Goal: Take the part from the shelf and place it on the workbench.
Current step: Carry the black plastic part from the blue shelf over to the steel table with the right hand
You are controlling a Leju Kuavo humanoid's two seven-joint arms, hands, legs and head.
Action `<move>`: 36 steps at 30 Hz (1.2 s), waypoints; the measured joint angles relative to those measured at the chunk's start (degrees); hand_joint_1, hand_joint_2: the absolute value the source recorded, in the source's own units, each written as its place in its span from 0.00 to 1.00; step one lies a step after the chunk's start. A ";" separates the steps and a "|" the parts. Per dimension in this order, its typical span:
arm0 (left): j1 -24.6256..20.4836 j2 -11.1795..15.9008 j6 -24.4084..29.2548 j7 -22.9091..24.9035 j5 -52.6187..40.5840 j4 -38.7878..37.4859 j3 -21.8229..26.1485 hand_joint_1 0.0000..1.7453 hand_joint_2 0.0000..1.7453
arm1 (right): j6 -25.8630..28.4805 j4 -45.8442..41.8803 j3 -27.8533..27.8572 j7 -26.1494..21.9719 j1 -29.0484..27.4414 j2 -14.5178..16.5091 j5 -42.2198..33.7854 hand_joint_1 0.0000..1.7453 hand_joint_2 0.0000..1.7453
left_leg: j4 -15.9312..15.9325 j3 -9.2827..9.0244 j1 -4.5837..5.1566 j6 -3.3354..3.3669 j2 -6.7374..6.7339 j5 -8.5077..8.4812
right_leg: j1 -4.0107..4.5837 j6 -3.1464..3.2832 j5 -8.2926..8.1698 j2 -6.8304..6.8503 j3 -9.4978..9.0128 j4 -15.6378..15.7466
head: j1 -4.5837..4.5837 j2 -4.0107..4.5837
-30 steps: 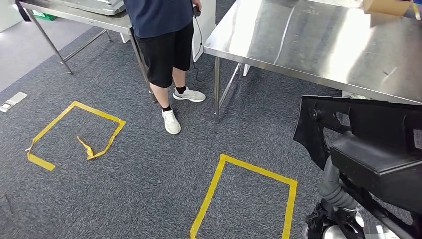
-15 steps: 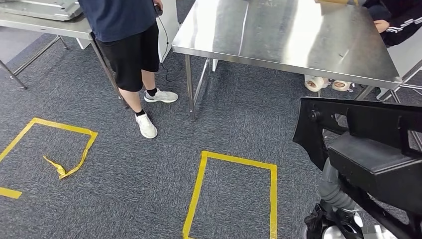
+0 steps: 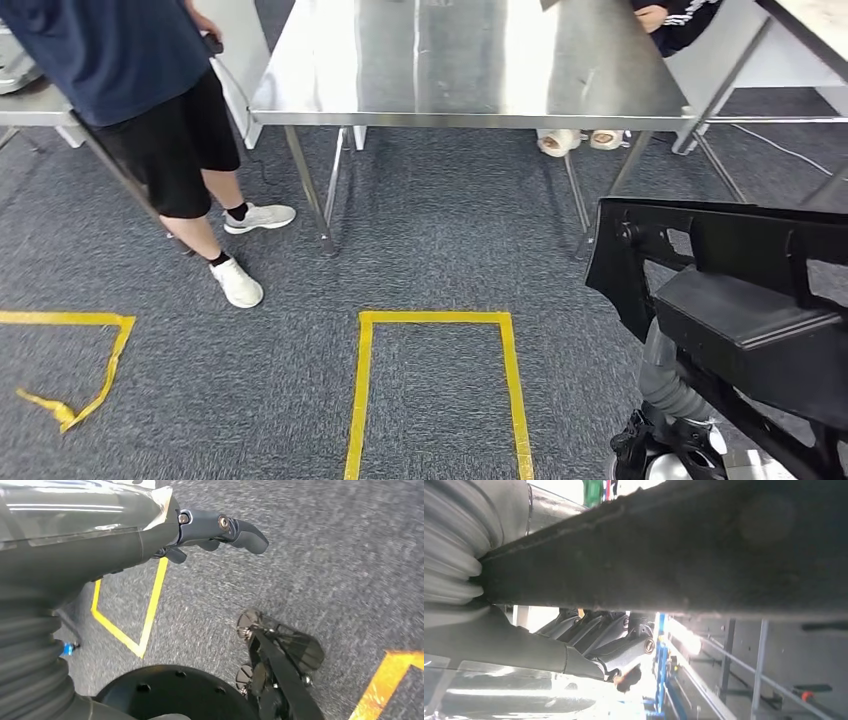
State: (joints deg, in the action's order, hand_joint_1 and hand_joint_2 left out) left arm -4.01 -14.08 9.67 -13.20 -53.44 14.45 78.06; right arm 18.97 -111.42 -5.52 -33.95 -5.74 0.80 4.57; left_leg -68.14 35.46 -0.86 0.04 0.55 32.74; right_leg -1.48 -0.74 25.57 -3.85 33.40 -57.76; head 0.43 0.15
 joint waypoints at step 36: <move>-0.02 0.27 0.23 -0.70 -0.57 0.04 -0.14 0.00 1.00 | -4.15 -2.56 -0.08 -1.32 -1.89 0.99 3.91 1.00 1.00 | 9.24 -1.79 0.63 1.83 -0.13 -5.14 | 0.79 -1.62 4.12 2.78 -4.09 -0.04 | 0.07 0.00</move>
State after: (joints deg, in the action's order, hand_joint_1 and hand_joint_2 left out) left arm -4.02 -13.81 9.90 -13.90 -54.01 14.49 77.91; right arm 14.82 -113.98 -5.60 -35.27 -7.63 1.80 8.48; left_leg -58.91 33.67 -0.23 1.87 0.42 27.60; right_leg -0.69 -2.36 29.69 -1.07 29.31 -57.80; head 0.49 0.15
